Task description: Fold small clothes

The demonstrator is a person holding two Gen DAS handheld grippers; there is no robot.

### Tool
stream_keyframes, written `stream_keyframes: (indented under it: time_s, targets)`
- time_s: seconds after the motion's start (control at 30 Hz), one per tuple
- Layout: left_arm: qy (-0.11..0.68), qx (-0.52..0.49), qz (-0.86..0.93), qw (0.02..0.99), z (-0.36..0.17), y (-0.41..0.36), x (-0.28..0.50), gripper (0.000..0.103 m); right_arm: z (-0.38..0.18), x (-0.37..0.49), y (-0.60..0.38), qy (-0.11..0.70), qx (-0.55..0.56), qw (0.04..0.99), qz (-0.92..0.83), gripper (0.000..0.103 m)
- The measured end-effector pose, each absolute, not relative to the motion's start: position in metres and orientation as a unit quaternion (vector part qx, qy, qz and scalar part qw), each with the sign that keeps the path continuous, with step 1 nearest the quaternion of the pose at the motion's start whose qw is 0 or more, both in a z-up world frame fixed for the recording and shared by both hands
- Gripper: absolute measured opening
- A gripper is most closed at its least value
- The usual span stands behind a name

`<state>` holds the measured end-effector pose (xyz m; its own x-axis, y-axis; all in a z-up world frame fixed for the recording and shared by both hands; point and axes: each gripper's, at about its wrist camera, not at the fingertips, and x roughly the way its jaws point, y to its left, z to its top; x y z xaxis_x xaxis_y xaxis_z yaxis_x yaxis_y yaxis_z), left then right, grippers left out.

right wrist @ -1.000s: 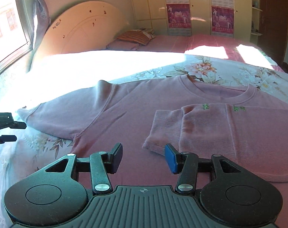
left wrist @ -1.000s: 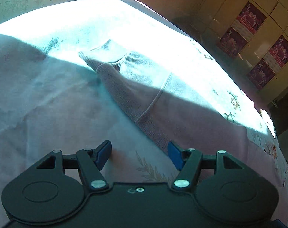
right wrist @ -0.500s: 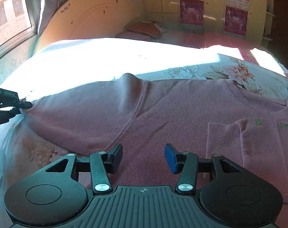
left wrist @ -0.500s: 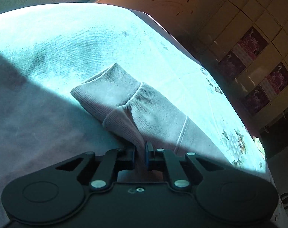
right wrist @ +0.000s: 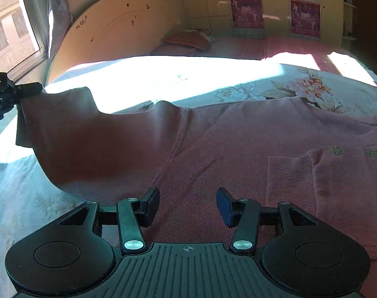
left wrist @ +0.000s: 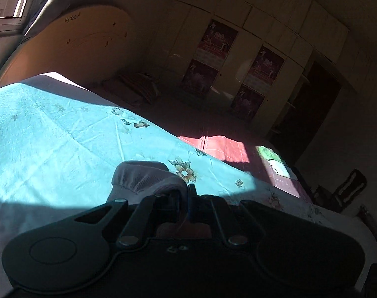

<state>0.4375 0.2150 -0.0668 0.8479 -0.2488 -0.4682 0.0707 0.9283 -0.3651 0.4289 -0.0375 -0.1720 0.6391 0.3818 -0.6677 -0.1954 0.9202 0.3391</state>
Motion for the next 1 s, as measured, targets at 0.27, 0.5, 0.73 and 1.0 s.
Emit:
stream_keyframes:
  time_s: [0.27, 0.5, 0.73, 1.0]
  targets:
    - [0.303, -0.086, -0.251, 0.915, -0.107, 0.033, 0.425, 0.005, -0.163, 0.385, -0.157, 0.382, 0.143, 0.911, 0.058, 0.050]
    - [0.381, 0.005, -0.271, 0.884, -0.159, -0.033, 0.412, 0.024, -0.164, 0.354, -0.220, 0.393, 0.162, 0.905, 0.026, 0.051]
    - [0.338, 0.032, -0.218, 0.915, -0.118, 0.006, 0.378, 0.080, -0.152, 0.349, -0.201, 0.374, 0.150, 0.912, 0.076, 0.051]
    - [0.372, 0.006, -0.066, 0.926, -0.128, 0.091, 0.387, 0.071, -0.160, 0.366, -0.127, 0.355, 0.024, 0.928, 0.107, 0.079]
